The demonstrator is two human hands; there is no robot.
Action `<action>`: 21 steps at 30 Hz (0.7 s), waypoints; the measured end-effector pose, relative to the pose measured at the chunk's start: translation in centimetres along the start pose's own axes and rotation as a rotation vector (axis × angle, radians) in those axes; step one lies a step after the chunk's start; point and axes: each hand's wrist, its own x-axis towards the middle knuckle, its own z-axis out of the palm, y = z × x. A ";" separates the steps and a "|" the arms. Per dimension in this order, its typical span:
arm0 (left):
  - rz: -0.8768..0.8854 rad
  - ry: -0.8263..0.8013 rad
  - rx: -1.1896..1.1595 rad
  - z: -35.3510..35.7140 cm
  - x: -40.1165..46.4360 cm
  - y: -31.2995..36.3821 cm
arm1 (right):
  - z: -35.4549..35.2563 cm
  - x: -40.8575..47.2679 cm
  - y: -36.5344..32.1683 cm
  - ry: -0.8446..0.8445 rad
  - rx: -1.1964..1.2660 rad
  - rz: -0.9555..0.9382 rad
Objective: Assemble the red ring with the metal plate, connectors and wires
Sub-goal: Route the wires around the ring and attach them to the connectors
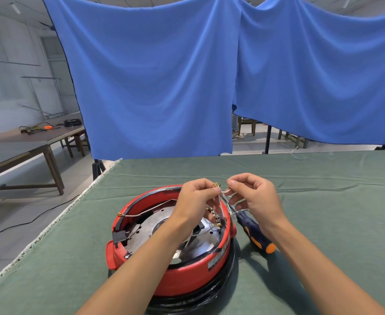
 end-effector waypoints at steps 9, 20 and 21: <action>0.098 0.132 0.098 -0.2 0.3 -0.7 | 0.3 0.0 0.0 0.073 -0.014 0.013; 0.619 0.315 1.051 0.4 0.0 -1.6 | 1.2 -0.5 -0.4 0.001 -0.118 0.109; 0.657 0.302 1.071 0.5 -0.1 -1.5 | 1.2 -0.5 -0.4 -0.001 -0.124 0.117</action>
